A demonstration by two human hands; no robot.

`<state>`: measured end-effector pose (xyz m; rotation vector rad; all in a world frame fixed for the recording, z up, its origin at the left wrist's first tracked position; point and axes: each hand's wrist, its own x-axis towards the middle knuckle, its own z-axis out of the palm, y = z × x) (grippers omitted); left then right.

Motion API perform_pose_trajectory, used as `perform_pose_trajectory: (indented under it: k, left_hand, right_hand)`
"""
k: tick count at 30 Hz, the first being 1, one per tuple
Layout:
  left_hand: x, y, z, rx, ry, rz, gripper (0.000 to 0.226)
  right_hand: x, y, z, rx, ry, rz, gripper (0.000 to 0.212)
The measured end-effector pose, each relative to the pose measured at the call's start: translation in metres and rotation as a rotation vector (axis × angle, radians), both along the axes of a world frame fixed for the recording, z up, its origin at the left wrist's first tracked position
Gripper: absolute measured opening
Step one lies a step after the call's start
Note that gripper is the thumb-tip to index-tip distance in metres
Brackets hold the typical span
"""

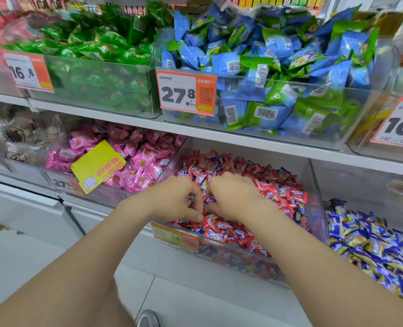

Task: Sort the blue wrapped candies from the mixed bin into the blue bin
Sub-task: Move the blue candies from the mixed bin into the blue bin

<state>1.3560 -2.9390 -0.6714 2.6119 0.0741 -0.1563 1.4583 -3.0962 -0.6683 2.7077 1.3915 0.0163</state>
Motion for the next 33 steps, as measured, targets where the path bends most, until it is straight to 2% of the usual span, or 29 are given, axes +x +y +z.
perform_pose_trajectory:
  k: [3, 6, 9, 12, 15, 18, 21, 23, 25, 27, 30, 33]
  left_hand:
    - [0.002, -0.004, -0.001, 0.061, 0.042, -0.037, 0.028]
    - [0.009, -0.009, -0.007, 0.131, 0.042, -0.046, 0.038]
    - [0.015, -0.014, -0.009, 0.122, 0.057, -0.056, 0.042]
    - [0.017, -0.015, -0.007, 0.222, 0.098, -0.081, 0.031]
    - [0.017, -0.012, -0.009, 0.313, 0.105, -0.089, 0.025]
    - [0.018, -0.009, -0.010, 0.214, 0.070, -0.052, 0.004]
    - [0.019, -0.003, -0.010, 0.154, 0.020, -0.047, 0.007]
    - [0.017, 0.001, -0.010, 0.110, 0.080, -0.085, 0.004]
    - [0.014, 0.002, -0.009, 0.118, 0.154, -0.114, 0.019]
    - [0.014, -0.001, -0.011, 0.173, 0.174, -0.139, 0.025]
    - [0.017, -0.008, -0.013, 0.214, 0.174, -0.154, 0.021]
    - [0.019, -0.011, -0.010, 0.168, 0.179, -0.110, 0.005]
  right_hand:
    - [0.005, -0.004, 0.006, 0.005, 0.039, -0.027, 0.027]
    - [0.008, -0.010, 0.008, 0.025, 0.103, -0.035, 0.024]
    - [0.008, -0.010, 0.005, -0.001, 0.103, -0.012, 0.025]
    - [0.009, -0.010, 0.004, -0.018, 0.097, -0.023, 0.021]
    - [0.012, -0.017, 0.008, 0.091, 0.224, -0.041, 0.016]
    - [0.014, -0.031, 0.022, 0.252, 0.388, -0.115, 0.025]
    - [0.013, -0.047, 0.032, 0.298, 0.502, -0.166, 0.024]
    - [0.012, -0.056, 0.034, 0.283, 0.525, -0.186, 0.026]
    - [0.012, -0.065, 0.036, 0.283, 0.555, -0.201, 0.028]
    - [0.012, -0.069, 0.035, 0.314, 0.565, -0.195, 0.032]
    - [0.015, -0.071, 0.031, 0.424, 0.583, -0.203, 0.039]
    - [0.019, -0.068, 0.026, 0.514, 0.563, -0.149, 0.025]
